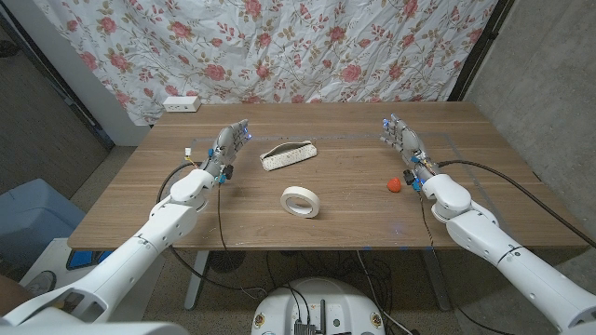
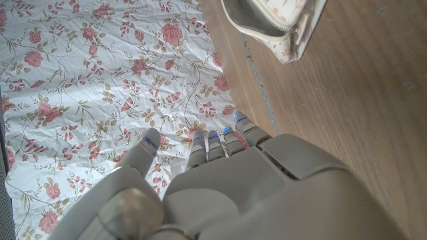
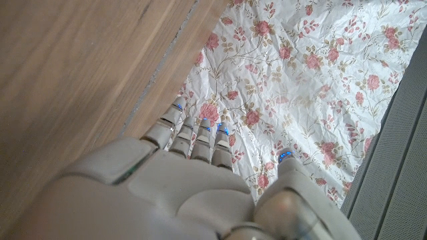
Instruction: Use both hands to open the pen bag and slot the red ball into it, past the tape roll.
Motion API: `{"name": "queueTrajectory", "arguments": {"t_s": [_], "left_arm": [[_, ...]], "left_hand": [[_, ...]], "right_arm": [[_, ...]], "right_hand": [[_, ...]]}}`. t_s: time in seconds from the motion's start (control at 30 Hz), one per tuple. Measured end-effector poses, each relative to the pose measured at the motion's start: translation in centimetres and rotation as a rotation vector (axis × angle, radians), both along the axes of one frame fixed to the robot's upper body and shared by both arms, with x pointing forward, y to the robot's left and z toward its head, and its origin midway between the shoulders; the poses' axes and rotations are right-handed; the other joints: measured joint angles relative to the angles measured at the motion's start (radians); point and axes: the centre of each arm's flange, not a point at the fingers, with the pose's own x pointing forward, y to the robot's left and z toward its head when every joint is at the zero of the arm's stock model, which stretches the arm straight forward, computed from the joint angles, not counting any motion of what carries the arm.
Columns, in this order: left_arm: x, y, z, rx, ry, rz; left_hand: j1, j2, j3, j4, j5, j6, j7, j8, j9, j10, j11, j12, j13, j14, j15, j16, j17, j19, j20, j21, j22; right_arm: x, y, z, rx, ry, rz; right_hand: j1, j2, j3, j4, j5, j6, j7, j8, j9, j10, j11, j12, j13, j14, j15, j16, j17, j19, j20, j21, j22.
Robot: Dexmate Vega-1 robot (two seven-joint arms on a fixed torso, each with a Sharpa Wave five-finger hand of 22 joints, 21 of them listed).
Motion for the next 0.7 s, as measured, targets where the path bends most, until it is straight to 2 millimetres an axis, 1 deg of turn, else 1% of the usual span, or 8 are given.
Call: {"name": "queueTrajectory", "arguments": {"t_s": [0.07, 0.2, 0.3, 0.37, 0.4, 0.53, 0.6, 0.7], "left_arm": [[-0.2, 0.0, 0.0, 0.001, -0.002, 0.002], [-0.4, 0.1, 0.1, 0.004, -0.005, 0.01], [-0.4, 0.1, 0.1, 0.004, -0.003, 0.014], [-0.4, 0.2, 0.1, 0.003, 0.001, 0.015], [-0.4, 0.2, 0.0, 0.002, 0.004, 0.016], [-0.3, 0.0, 0.2, -0.003, 0.005, 0.014], [-0.2, 0.0, 0.2, -0.007, 0.005, 0.014], [-0.1, 0.0, 0.2, -0.012, 0.005, 0.014]], "left_hand": [[0.0, 0.0, -0.001, -0.007, 0.0, 0.002, -0.002, 0.0, 0.0, 0.0, 0.0, 0.0, 0.0, 0.0, 0.0, 0.0, 0.0, 0.0, 0.0, 0.0, 0.0], [0.004, 0.004, -0.001, -0.007, 0.0, 0.002, -0.002, 0.0, 0.0, 0.005, -0.005, 0.0, 0.0, 0.0, 0.0, 0.0, 0.0, 0.0, 0.0, 0.0, 0.0], [0.004, 0.004, -0.004, -0.01, 0.0, 0.002, -0.002, -0.004, 0.0, 0.005, -0.005, 0.0, 0.0, 0.0, 0.0, 0.0, 0.0, 0.0, 0.0, 0.0, 0.005], [0.004, 0.004, -0.005, -0.011, 0.0, -0.002, -0.006, -0.008, 0.0, 0.005, -0.006, 0.0, 0.0, 0.0, 0.0, 0.0, 0.004, 0.0, 0.0, 0.0, 0.005], [0.004, 0.004, -0.005, -0.011, 0.0, -0.007, -0.01, -0.009, 0.0, -0.001, -0.011, 0.0, 0.0, 0.0, 0.0, 0.0, 0.005, 0.0, 0.0, 0.0, 0.005], [0.004, 0.004, -0.009, -0.008, 0.0, -0.013, -0.016, -0.013, 0.0, -0.004, -0.007, -0.004, 0.0, -0.005, -0.006, 0.0, 0.005, -0.004, -0.004, 0.0, 0.005], [0.004, 0.004, -0.009, -0.008, 0.0, -0.021, -0.016, -0.016, 0.0, -0.004, -0.007, -0.004, 0.0, -0.005, -0.006, 0.0, 0.005, -0.004, -0.004, 0.0, 0.005], [0.003, 0.003, -0.009, -0.008, 0.0, -0.022, -0.018, -0.016, 0.0, -0.01, -0.013, -0.004, 0.0, -0.008, -0.008, 0.0, 0.005, -0.009, -0.009, 0.0, 0.005]], "right_arm": [[-0.2, -0.1, 0.0, -0.014, -0.006, -0.01], [-0.8, -0.5, 0.2, -0.044, -0.027, -0.027], [-1.3, -0.8, 0.3, -0.073, -0.04, -0.043], [-1.6, -1.0, 0.5, -0.102, -0.049, -0.056], [-1.9, -1.1, 0.6, -0.119, -0.054, -0.062], [-2.5, -1.3, 0.7, -0.177, -0.061, -0.09], [-2.7, -1.3, 0.7, -0.201, -0.065, -0.104], [-3.2, -1.5, 0.8, -0.243, -0.073, -0.123]], "right_hand": [[0.0, 0.0, 0.0, 0.0, 0.0, 0.0, 0.0, 0.0, 0.0, 0.0, 0.0, 0.0, 0.0, 0.0, 0.0, 0.0, 0.0, 0.0, 0.0, 0.0, 0.0], [0.008, 0.008, 0.0, -0.008, 0.0, 0.0, 0.0, 0.0, 0.0, 0.0, 0.0, 0.0, 0.0, 0.0, 0.0, 0.0, -0.005, -0.003, -0.003, 0.0, 0.0], [0.008, 0.008, 0.0, -0.008, 0.0, -0.001, 0.0, 0.0, 0.0, -0.002, -0.002, 0.0, 0.0, 0.0, 0.0, 0.0, -0.006, -0.007, -0.007, 0.0, 0.0], [0.022, -0.006, 0.003, -0.011, 0.0, -0.009, -0.009, 0.0, 0.0, -0.005, -0.005, 0.0, 0.0, 0.0, 0.0, 0.0, -0.009, -0.007, -0.007, 0.0, 0.0], [0.021, -0.005, 0.001, -0.015, 0.0, -0.009, -0.009, 0.0, 0.0, -0.005, -0.005, 0.0, 0.0, 0.0, 0.0, 0.0, -0.009, -0.007, -0.007, 0.0, 0.0], [0.021, -0.005, 0.001, -0.018, 0.0, -0.022, -0.014, 0.0, 0.0, -0.009, -0.009, 0.0, 0.0, 0.0, 0.0, 0.0, -0.013, -0.024, -0.012, 0.0, 0.0], [0.021, -0.005, -0.003, -0.022, -0.006, -0.029, -0.018, -0.001, 0.0, -0.013, -0.012, 0.0, 0.0, -0.004, -0.004, 0.0, -0.014, -0.028, -0.008, 0.0, 0.0], [0.021, -0.005, -0.001, -0.027, -0.007, -0.042, -0.02, -0.005, 0.0, -0.022, -0.014, 0.0, -0.003, -0.006, -0.005, -0.003, -0.018, -0.042, -0.008, -0.004, 0.0]]}}
